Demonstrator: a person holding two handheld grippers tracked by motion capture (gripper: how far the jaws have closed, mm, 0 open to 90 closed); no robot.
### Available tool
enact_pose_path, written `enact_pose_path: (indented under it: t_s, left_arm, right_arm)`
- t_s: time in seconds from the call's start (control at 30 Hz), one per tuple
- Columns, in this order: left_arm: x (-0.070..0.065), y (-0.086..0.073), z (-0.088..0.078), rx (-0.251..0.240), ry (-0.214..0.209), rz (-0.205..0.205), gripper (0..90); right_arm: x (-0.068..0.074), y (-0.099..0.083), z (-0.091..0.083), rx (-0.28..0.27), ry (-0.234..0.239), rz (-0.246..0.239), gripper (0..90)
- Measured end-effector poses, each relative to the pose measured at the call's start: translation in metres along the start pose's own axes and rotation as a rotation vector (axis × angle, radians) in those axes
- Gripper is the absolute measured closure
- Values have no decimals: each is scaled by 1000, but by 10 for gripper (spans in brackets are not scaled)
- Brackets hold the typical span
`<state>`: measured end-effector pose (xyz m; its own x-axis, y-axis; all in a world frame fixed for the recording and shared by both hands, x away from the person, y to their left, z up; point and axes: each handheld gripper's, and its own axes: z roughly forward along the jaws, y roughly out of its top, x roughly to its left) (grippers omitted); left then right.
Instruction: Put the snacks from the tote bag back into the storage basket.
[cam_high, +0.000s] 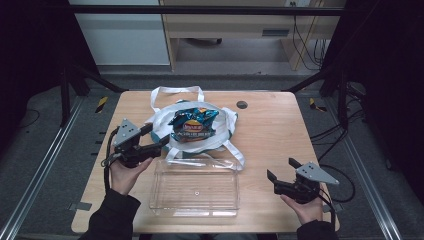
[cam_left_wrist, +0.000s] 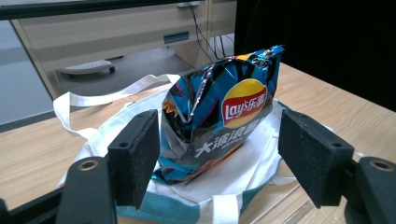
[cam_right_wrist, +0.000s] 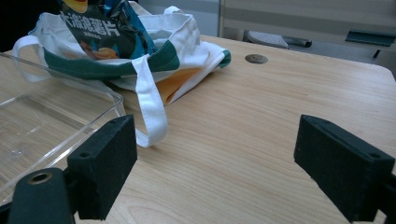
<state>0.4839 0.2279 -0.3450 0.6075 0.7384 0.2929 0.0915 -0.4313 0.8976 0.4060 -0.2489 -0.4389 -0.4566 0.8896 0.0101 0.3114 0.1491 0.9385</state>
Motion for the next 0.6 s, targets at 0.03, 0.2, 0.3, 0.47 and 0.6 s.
enact_pose_path:
  t_s: [0.03,0.2,0.3,0.47,0.6]
  left_arm:
    - [0,1,2,5,2,2,295]
    - [0,3,8,11,29,-45,297]
    - [-2,4,13,18,42,-93,302]
    - [11,10,23,25,-27,92,315]
    - [7,10,30,34,13,49,321]
  right_arm:
    - [0,0,0,1,0,0,135]
    - [0,0,1,6,1,-1,135]
    - [0,0,1,10,1,-2,135]
    - [0,0,1,11,1,-6,136]
    - [0,0,2,13,0,-5,136]
